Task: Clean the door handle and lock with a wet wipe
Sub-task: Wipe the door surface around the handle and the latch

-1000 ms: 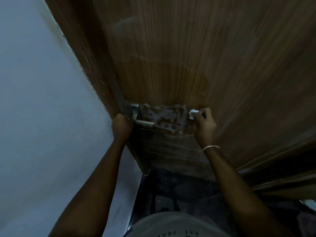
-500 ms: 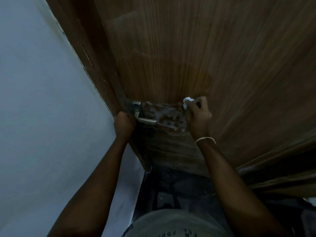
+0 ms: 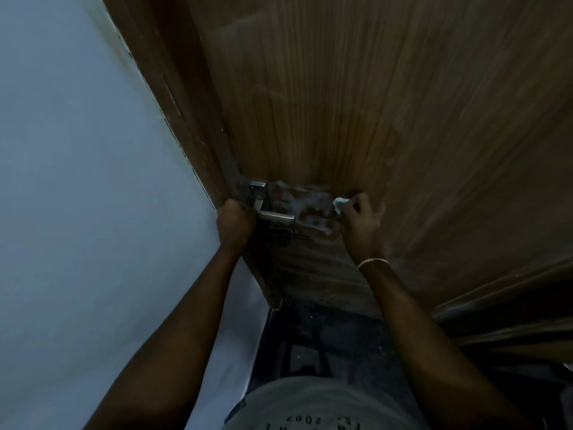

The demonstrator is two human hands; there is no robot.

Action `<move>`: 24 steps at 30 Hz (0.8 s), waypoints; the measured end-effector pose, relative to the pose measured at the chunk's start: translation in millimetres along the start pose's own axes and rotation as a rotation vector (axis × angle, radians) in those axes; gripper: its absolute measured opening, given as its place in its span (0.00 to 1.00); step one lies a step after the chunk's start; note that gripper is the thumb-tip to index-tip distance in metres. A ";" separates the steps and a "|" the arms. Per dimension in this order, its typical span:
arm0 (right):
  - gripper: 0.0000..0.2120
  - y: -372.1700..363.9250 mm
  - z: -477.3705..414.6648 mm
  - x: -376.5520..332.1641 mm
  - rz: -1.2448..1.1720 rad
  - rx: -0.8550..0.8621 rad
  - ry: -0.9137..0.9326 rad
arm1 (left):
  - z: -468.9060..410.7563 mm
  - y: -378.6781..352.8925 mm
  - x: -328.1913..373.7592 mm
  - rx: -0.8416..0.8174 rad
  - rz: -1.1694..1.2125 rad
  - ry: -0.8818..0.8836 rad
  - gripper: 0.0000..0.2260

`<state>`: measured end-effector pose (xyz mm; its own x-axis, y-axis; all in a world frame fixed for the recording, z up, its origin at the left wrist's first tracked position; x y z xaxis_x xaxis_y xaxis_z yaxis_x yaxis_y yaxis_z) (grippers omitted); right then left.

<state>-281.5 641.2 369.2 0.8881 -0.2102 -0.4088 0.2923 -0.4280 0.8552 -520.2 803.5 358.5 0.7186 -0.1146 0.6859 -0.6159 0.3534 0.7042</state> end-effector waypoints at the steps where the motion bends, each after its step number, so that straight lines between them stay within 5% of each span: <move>1: 0.09 6.7 -1.2 1.5 -0.017 0.041 -0.006 | 0.1 -0.3 0.7 -0.006 -0.016 -0.009 0.07; 5: 0.06 20.9 -32.5 -31.9 -0.123 0.166 0.102 | -1.8 -1.2 -0.3 -0.033 -0.023 -0.011 0.08; 10: 0.09 -23.6 -4.6 -7.7 0.007 -0.089 0.058 | -0.2 -0.1 1.3 -0.022 -0.031 -0.043 0.09; 15: 0.05 -5.1 -33.7 -31.6 -0.015 0.075 0.101 | -1.6 0.9 0.8 -0.028 -0.027 -0.037 0.11; 24: 0.06 -19.8 -25.1 -26.5 -0.009 0.004 0.094 | -0.4 1.3 0.4 -0.029 0.010 -0.025 0.12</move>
<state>-302.0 677.3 371.1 0.9147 -0.1233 -0.3848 0.2992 -0.4333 0.8501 -520.6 804.3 359.5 0.7040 -0.1339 0.6974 -0.6129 0.3815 0.6919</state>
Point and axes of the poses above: each hand's wrist, its own z-axis away from the middle knuckle, its own y-axis out of the back of the hand, x = y × z, the point moved 7 cm from there along -z, towards the middle knuckle, and after that the axes turned 14 degrees about -x, right-handed, at the moved point
